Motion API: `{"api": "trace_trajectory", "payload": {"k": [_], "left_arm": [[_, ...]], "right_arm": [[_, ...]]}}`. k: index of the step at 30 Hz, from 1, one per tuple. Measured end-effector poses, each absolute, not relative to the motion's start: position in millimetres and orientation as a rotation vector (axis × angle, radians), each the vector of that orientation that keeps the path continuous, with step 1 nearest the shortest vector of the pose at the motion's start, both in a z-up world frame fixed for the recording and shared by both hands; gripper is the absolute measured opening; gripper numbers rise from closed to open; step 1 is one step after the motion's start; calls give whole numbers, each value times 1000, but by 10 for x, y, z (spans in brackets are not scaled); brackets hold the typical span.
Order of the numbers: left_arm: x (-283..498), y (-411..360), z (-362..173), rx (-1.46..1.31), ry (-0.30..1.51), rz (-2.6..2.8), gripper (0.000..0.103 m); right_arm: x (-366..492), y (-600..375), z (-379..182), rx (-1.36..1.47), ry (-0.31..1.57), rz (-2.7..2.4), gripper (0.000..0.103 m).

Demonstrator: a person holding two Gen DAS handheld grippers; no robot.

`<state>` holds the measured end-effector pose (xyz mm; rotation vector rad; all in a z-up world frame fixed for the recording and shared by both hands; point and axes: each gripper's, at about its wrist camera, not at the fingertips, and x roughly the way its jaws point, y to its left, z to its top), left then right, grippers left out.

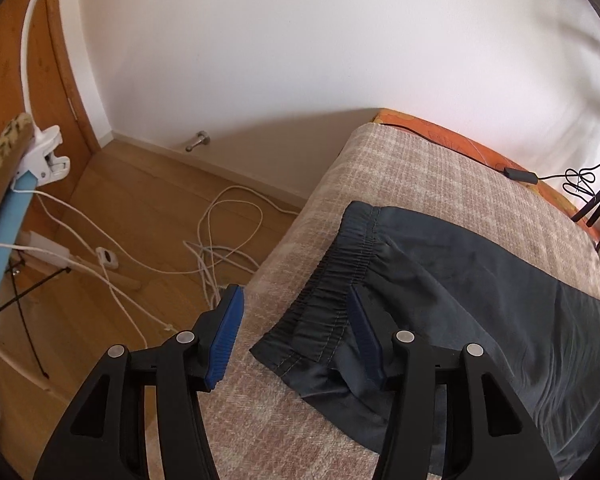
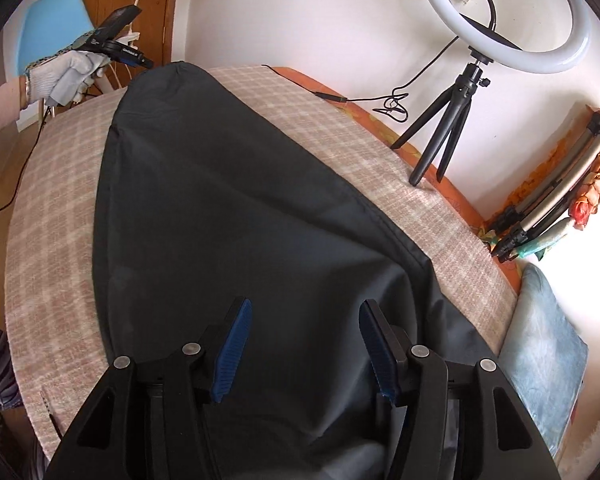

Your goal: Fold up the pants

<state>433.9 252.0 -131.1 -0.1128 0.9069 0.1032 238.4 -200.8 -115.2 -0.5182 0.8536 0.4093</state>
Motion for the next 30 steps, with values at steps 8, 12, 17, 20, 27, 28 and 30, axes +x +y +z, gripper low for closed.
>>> {"api": "trace_trajectory", "payload": {"k": [8, 12, 17, 20, 27, 28, 30], "left_arm": [[4342, 2382, -1426, -83, 899, 118, 16], [4298, 2380, -1345, -45, 883, 118, 4], [4272, 2436, -1253, -41, 871, 138, 2], [4265, 2429, -1204, -18, 864, 142, 2], [4246, 2445, -1189, -83, 840, 88, 26], [4262, 2416, -1209, -73, 842, 88, 35], [4314, 2363, -1282, -58, 867, 94, 44]], "right_arm": [[1940, -1810, -1525, -495, 972, 517, 58], [1814, -1786, -1571, -463, 987, 557, 58], [1761, -1682, -1677, -514, 997, 590, 52], [1820, -1711, -1655, -484, 1014, 575, 26], [1828, -1756, -1616, -473, 1022, 567, 9], [1826, -1745, -1617, -480, 1021, 565, 9], [1833, -1741, -1616, -479, 1023, 565, 8]]}}
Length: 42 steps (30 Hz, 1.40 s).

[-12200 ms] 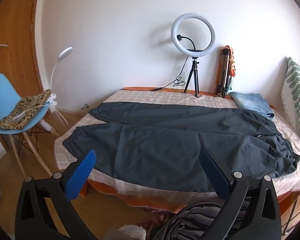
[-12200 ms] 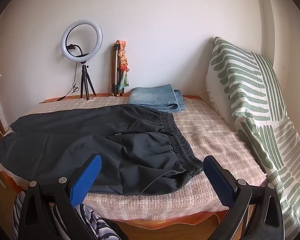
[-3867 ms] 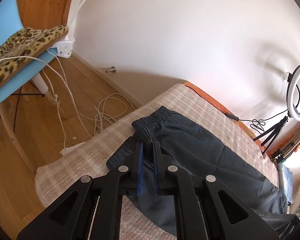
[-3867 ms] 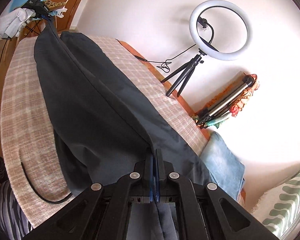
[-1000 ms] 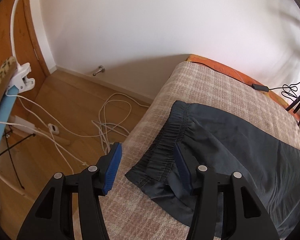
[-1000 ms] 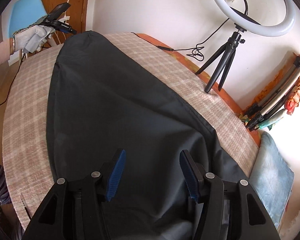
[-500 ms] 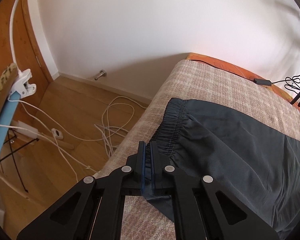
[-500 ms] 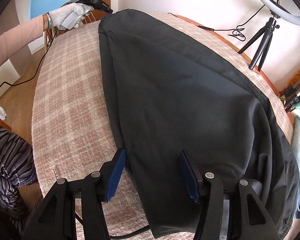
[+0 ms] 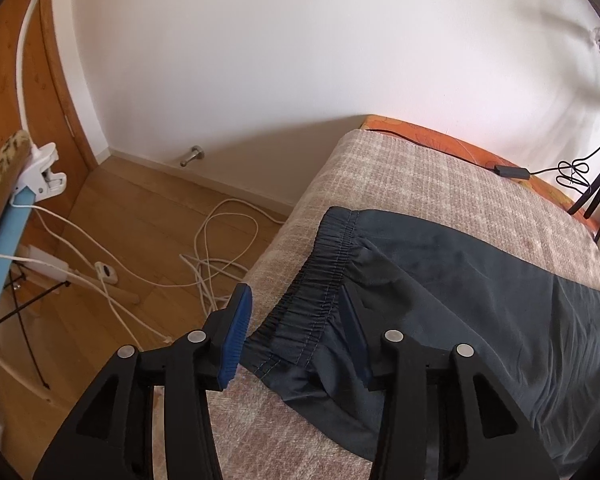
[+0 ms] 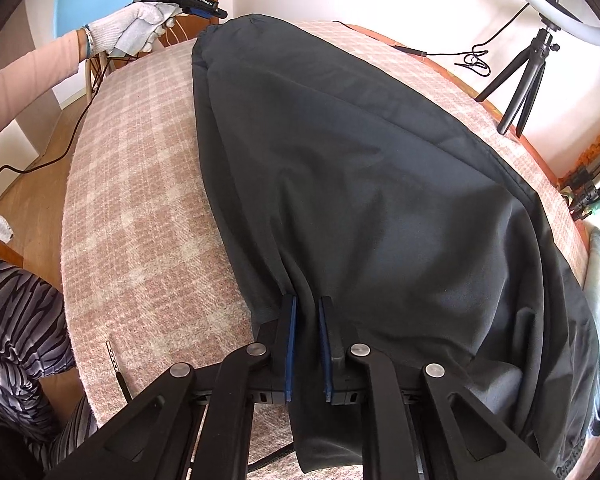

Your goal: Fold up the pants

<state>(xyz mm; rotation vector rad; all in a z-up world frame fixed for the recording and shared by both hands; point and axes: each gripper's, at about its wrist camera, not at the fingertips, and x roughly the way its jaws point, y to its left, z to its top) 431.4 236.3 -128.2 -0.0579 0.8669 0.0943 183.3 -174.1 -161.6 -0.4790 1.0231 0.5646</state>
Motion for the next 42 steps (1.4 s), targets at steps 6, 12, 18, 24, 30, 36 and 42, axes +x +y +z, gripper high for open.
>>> {"api": "trace_trajectory", "payload": {"k": [6, 12, 18, 24, 30, 36, 42], "left_arm": [[4385, 2204, -1510, -17, 912, 108, 25], [4324, 2222, -1337, 36, 870, 149, 8], [4292, 2391, -1243, 67, 877, 186, 9], [4199, 2399, -1194, 65, 890, 210, 25], [3828, 2011, -772, 96, 795, 119, 32], [3281, 1028, -578, 156, 758, -173, 37], [2846, -61, -626, 232, 781, -429, 37]], "right_arm": [[1863, -1725, -1611, -478, 1024, 559, 8], [1847, -1728, -1549, -474, 1000, 539, 3], [1792, -1785, -1391, -413, 967, 563, 2], [1729, -1801, -1518, -380, 1004, 567, 29], [1488, -2253, -1276, -223, 918, 466, 37], [1087, -2881, -1096, -93, 857, 309, 37], [611, -3411, -970, -40, 837, 170, 38]]}}
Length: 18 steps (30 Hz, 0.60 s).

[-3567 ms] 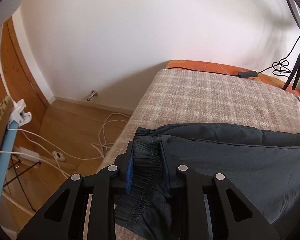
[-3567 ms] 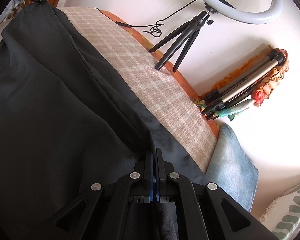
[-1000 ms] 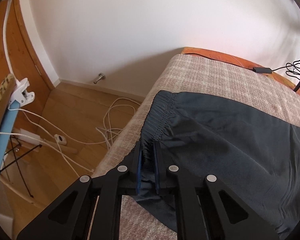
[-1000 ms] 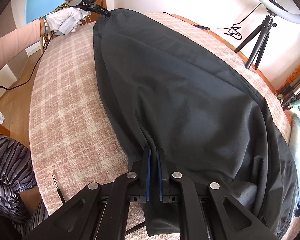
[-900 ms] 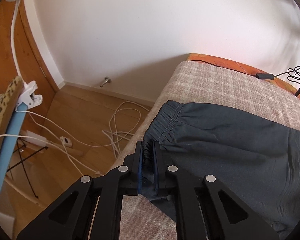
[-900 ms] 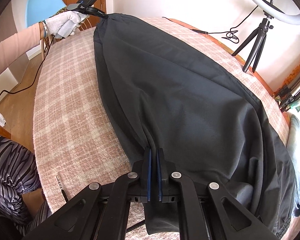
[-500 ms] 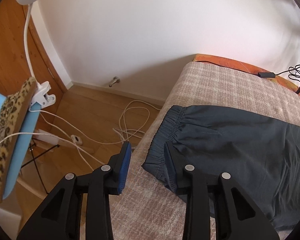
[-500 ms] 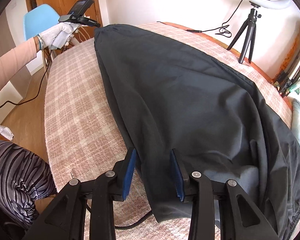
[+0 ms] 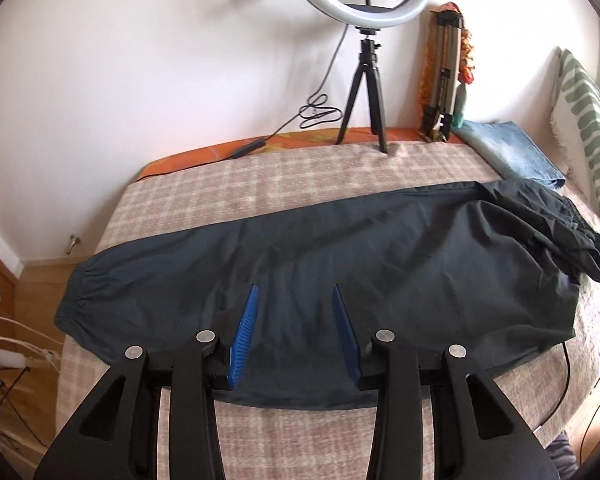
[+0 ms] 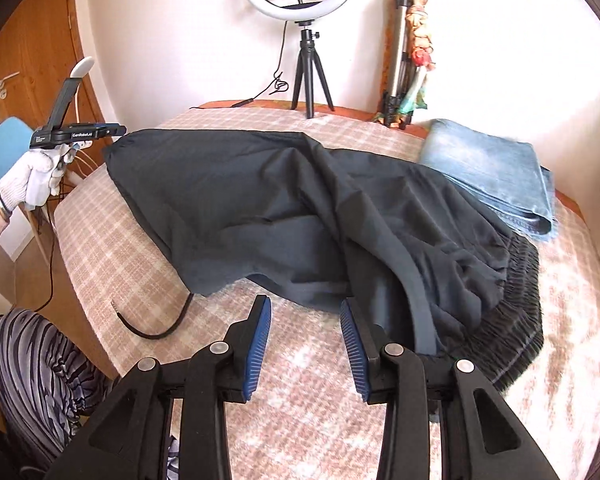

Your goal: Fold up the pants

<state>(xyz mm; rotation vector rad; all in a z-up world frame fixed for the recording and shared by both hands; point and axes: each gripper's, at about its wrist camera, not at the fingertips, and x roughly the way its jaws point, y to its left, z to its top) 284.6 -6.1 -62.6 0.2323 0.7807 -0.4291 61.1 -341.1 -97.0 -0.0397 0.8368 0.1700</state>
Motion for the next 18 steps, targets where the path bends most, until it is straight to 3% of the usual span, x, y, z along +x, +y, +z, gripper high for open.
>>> {"api": "trace_trajectory", "payload": {"k": [2, 6, 9, 12, 18], "left_arm": [[2713, -380, -650, 245, 781, -504, 37], [2445, -1060, -738, 276, 805, -666, 37], [2221, -1546, -840, 339, 820, -771, 37], [2031, -1948, -969, 396, 857, -862, 37], [1847, -2390, -1193, 461, 905, -939, 37]], "right_arm": [[470, -3563, -924, -33, 824, 129, 40], [207, -3871, -883, -37, 809, 72, 56], [72, -4043, -916, -80, 828, 49, 57], [-37, -4184, -974, -121, 843, 54, 70], [-13, -4105, -1113, -278, 853, 93, 72]]}}
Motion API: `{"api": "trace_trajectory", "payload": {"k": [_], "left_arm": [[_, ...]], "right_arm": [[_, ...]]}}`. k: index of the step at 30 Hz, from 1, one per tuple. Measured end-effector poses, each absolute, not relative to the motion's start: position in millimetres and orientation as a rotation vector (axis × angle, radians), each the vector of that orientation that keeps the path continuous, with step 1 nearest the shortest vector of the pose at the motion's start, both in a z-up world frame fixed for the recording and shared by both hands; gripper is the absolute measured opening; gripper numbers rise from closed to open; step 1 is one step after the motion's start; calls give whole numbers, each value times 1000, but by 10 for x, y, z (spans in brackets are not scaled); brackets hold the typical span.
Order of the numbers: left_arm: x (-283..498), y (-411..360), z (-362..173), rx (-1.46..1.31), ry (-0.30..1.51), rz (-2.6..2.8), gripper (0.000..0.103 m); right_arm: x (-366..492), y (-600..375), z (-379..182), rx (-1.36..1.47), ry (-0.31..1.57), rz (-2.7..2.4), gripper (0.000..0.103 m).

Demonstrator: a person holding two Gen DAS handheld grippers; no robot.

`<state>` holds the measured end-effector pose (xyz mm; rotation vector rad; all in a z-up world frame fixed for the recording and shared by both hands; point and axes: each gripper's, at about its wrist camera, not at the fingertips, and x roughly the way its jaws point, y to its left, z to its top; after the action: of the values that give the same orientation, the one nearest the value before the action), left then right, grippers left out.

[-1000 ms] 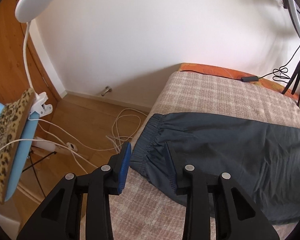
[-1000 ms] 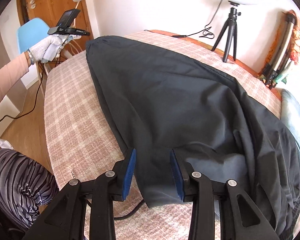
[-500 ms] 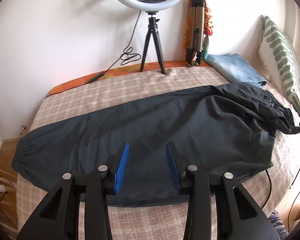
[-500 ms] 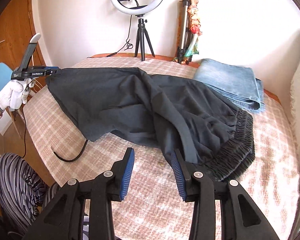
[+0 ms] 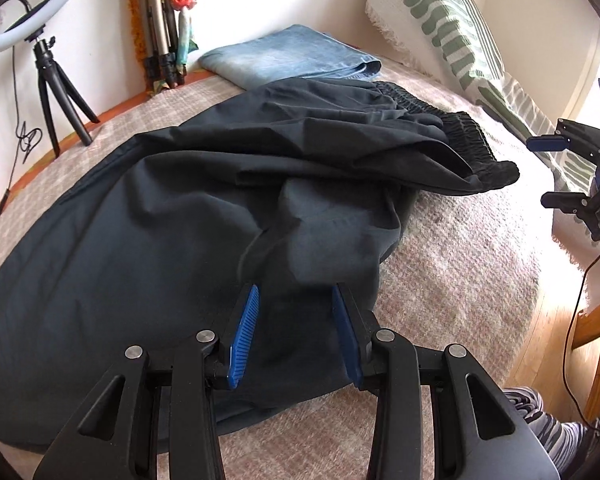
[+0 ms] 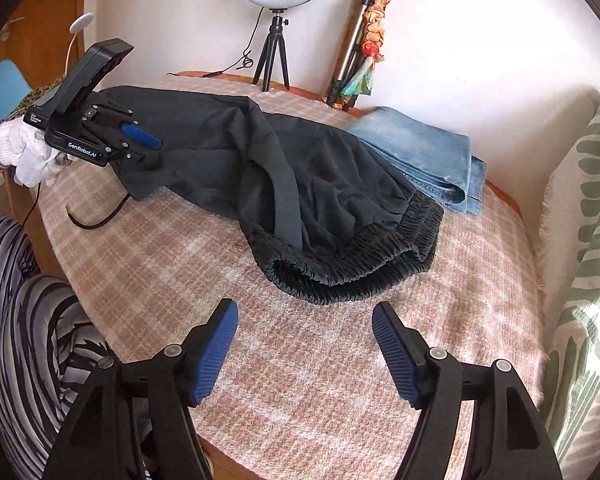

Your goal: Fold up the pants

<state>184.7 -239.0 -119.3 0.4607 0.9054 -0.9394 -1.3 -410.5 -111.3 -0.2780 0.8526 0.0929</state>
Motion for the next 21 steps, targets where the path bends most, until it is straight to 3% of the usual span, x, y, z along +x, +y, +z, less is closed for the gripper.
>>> {"api": "trace_trajectory", "payload": {"k": [5, 7, 8, 9, 10, 13, 21], "left_arm": [[1817, -2526, -1347, 495, 938, -954, 37], [1823, -2546, -1402, 498, 952, -957, 37], [1826, -2545, -1419, 499, 954, -958, 37], [1821, -2542, -1421, 500, 950, -961, 37], [1820, -2535, -1421, 502, 947, -965, 37], [1793, -2530, -1422, 514, 934, -972, 37], [1742, -2510, -1421, 520, 910, -979, 37]], "right_arm": [[184, -3893, -1309, -472, 845, 103, 72], [269, -3855, -1388, -535, 850, 98, 68], [303, -3850, -1412, -551, 854, 109, 63], [335, -3855, -1431, -561, 862, 119, 37], [374, -3874, -1441, -565, 880, 122, 21], [451, -4008, -1304, -543, 857, 126, 15], [1045, -4885, -679, -343, 781, -13, 12]]}}
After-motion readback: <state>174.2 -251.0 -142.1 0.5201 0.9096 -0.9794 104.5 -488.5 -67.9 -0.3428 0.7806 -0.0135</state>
